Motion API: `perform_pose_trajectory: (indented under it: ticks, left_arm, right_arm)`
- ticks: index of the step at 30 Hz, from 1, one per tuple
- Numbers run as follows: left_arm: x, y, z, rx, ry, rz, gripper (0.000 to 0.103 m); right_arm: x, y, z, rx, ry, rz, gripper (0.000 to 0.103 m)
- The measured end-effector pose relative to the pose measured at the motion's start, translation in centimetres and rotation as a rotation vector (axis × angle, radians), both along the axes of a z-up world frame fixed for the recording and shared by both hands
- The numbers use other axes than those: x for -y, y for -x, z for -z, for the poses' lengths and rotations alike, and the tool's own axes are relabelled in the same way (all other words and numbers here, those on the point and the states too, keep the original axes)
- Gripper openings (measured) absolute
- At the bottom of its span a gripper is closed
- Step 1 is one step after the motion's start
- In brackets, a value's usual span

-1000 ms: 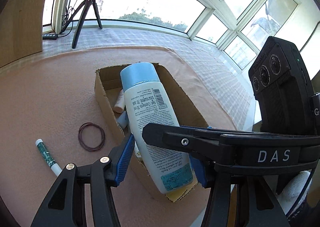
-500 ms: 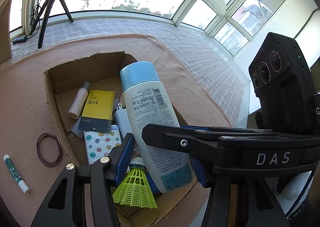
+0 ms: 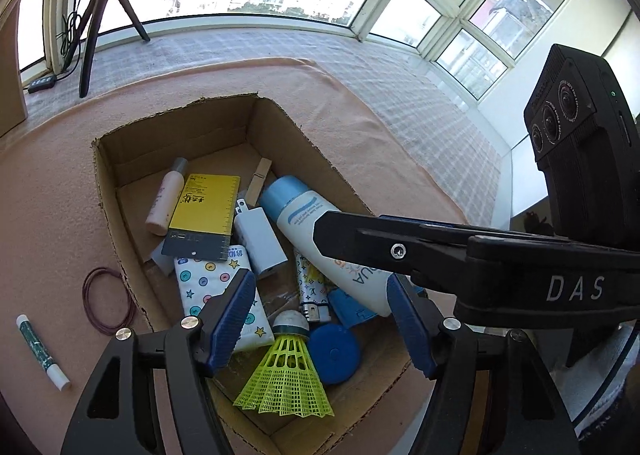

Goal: Organize objects
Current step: 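Carry the lotion bottle into the box and open the right tool, then grasp the green lip balm with the left tool while the right tool grasps the rubber band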

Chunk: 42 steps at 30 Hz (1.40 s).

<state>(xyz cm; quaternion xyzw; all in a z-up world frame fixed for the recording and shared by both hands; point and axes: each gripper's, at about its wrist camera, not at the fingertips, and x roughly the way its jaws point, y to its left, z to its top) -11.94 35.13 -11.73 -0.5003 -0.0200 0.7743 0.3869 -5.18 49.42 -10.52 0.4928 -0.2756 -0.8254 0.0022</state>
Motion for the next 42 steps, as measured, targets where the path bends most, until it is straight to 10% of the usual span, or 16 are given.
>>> perform_pose_trajectory:
  ticks: [22, 42]
  left_arm:
    - [12.8, -0.3, -1.8, -0.043, 0.053, -0.189, 0.072]
    - [21.2, 3.0, 4.4, 0.065, 0.193, -0.379, 0.071]
  right_arm:
    - [5.5, -0.7, -2.6, -0.076, 0.005, -0.035, 0.061]
    - [13.7, 3.1, -2.9, -0.064, 0.099, -0.193, 0.060]
